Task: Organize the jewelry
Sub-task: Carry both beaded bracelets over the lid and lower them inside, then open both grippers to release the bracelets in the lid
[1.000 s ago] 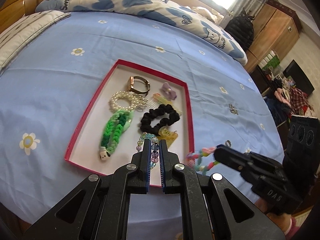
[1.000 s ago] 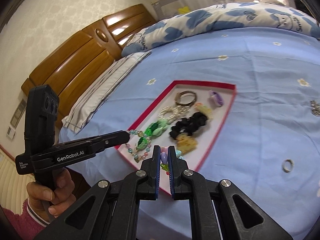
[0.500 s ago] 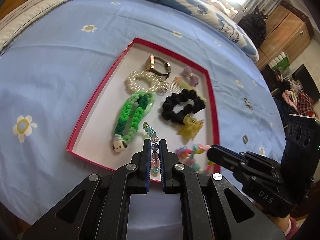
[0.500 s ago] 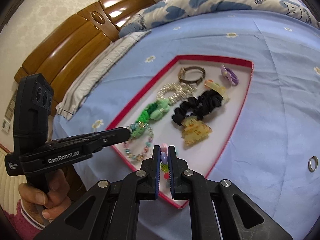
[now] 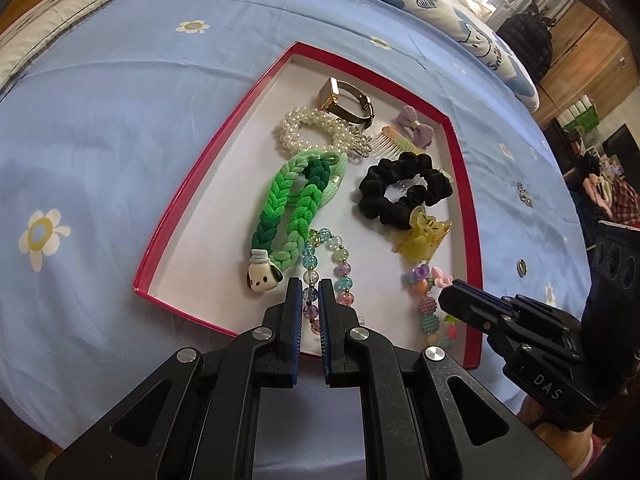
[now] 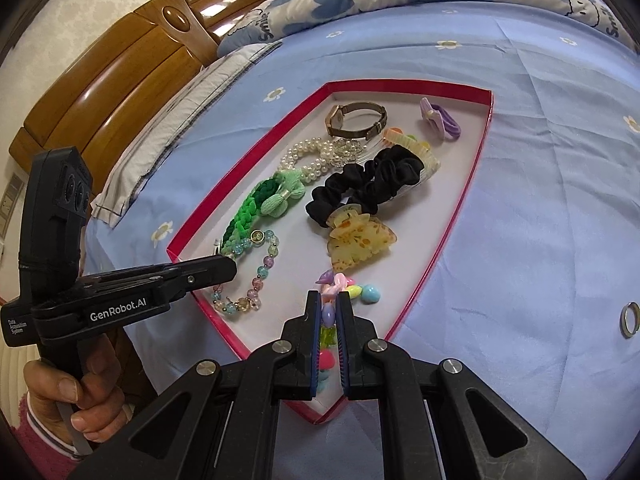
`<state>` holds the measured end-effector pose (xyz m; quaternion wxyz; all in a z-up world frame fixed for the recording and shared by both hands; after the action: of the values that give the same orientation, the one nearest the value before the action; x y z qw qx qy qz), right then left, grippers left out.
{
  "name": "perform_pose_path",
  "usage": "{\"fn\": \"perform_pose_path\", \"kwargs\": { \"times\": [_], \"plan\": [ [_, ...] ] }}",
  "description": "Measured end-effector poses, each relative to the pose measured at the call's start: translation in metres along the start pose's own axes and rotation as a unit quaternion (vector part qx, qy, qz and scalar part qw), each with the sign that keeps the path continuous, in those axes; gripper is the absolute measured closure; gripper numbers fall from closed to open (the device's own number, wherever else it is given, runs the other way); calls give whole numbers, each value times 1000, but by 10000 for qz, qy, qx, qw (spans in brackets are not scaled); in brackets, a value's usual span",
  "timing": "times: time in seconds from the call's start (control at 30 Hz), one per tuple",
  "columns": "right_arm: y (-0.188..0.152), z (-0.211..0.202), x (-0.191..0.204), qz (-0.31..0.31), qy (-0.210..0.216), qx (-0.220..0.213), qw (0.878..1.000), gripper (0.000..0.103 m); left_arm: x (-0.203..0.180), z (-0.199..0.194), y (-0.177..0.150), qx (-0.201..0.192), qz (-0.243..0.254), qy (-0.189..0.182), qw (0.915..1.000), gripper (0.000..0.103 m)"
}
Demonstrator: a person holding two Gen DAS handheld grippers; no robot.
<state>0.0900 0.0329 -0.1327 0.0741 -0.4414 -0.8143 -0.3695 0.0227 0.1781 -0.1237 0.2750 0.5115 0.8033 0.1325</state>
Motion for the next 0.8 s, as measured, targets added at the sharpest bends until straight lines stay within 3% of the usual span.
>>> {"fn": "perform_pose_path", "kwargs": {
  "times": [0.33, 0.5, 0.67, 0.73, 0.8],
  "plan": [
    [-1, 3, 1, -65, -37, 38, 10000, 92, -2, 1, 0, 16, 46, 107, 9999, 96],
    [0, 2, 0, 19, -8, 21, 10000, 91, -4, -1, 1, 12, 50, 107, 9999, 90],
    [2, -5, 0, 53, 10, -118, 9999, 77, -9, -6, 0, -42, 138, 139, 9998, 80],
    [3, -9, 0, 62, -9, -196, 9998, 65, -10, -8, 0, -67, 149, 147, 9998, 78],
    [4, -12, -1, 81, -28, -248, 9997, 65, -10, -11, 0, -100, 153, 164, 9997, 75]
  ]
}}
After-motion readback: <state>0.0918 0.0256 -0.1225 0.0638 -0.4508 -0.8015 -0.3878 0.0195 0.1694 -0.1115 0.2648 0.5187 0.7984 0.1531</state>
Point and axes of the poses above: each gripper's, at about its wrist camera, not at the fingertips, and z roughly the way its jaws point, x to its left, y to its top, the point moved 2 cm from there along z, roughly the way its jaws point, and after that the axes turned 9 degrees about -x, right-handed, at the moved point
